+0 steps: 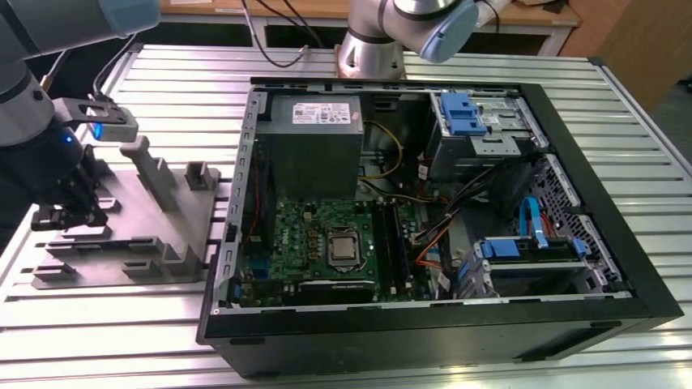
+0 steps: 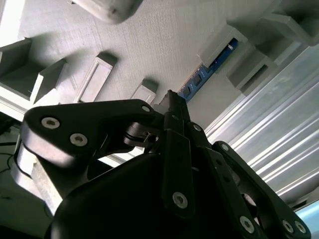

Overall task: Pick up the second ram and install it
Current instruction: 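Pick up the second ram and move it above second insertion slot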

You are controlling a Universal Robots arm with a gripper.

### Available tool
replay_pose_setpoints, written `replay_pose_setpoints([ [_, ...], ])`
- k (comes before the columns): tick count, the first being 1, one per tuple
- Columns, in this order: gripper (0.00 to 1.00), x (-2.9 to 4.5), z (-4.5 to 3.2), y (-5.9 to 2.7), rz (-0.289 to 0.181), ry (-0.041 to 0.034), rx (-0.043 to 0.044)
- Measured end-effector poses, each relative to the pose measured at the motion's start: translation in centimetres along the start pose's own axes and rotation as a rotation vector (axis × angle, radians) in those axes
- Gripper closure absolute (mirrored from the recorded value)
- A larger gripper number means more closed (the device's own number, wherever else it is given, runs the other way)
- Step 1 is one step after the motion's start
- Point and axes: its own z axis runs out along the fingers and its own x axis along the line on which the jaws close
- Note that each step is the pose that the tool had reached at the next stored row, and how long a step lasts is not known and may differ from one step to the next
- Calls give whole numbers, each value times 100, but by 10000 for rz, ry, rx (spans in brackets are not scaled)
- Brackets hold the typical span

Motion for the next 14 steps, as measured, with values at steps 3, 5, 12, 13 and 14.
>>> replay_pose_setpoints([
  [3,90,1,8,-1,395,-16,2],
  [5,90,1,13,-1,684,-30,7],
  [12,90,57,16,4,815,-37,10],
  [13,90,74,16,6,815,-37,9],
  [14,90,88,16,8,815,-39,9],
])
